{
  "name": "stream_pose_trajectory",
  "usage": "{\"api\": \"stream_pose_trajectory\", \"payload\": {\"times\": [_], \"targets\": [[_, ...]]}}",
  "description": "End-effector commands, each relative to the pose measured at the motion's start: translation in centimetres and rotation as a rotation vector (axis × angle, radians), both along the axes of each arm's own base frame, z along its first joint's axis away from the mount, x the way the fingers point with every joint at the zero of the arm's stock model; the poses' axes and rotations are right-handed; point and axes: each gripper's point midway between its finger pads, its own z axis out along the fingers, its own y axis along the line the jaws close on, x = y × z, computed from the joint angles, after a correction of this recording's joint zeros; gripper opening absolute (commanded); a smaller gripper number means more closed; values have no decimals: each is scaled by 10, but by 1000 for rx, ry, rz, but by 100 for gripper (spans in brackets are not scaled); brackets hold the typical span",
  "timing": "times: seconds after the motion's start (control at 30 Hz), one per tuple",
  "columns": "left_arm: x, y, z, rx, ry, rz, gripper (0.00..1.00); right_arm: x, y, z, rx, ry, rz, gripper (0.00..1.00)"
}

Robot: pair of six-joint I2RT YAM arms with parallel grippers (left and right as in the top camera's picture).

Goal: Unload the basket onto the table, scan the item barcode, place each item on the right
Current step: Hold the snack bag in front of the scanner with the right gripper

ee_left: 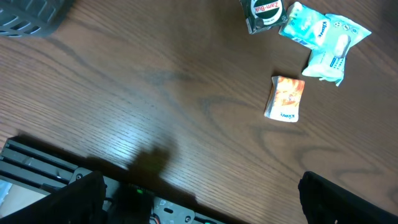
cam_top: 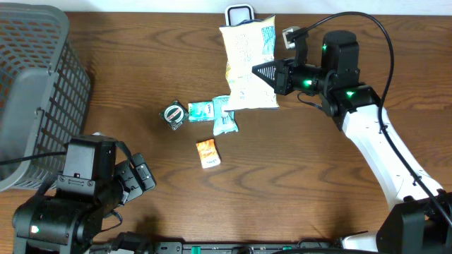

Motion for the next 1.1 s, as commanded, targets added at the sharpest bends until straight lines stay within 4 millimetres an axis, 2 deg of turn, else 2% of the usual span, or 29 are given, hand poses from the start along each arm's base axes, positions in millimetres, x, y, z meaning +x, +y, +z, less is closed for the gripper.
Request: {"api": "stream_pose_trajectory", "payload": {"times": [0.0,1.07], "targets": [[-1,1,0,3,2,6,97,-6,3,15,23,-24,20,1],[-1,1,0,4,2,6,98,-4,1,11,3,-25,8,1]]}}
